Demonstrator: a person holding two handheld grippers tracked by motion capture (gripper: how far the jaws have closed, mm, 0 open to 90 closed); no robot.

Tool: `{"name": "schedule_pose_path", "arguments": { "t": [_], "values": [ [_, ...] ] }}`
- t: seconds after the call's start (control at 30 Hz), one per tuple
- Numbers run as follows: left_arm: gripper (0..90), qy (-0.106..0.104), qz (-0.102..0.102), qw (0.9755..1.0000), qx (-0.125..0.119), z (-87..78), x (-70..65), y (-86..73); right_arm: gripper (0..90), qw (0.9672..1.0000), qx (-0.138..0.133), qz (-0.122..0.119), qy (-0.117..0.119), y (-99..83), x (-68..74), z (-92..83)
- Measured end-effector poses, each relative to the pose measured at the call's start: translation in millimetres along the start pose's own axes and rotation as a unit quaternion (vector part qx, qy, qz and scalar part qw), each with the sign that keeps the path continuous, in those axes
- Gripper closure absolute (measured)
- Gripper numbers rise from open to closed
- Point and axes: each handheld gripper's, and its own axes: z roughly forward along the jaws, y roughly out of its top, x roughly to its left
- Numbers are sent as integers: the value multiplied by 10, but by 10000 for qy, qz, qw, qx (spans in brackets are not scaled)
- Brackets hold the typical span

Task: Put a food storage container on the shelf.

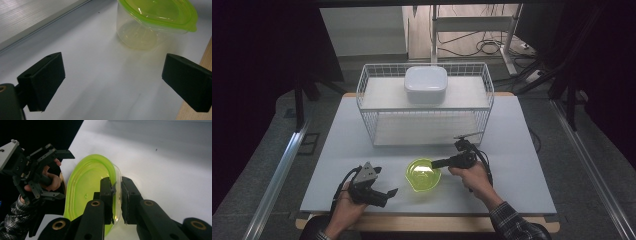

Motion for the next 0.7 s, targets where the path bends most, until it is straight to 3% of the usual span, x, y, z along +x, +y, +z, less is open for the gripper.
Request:
{"name": "schedule_pose_path", "arguments": {
  "t": [0.3, 0.7],
  "values": [
    [44, 34, -6, 10000, -34, -13, 5, 3, 813, 9998, -173, 40, 15, 3, 29, -98],
    [43, 49, -17, 10000, -47, -18, 6, 6, 812, 9979, -590, -255, 63, 114, 290, -419]
  ]
}}
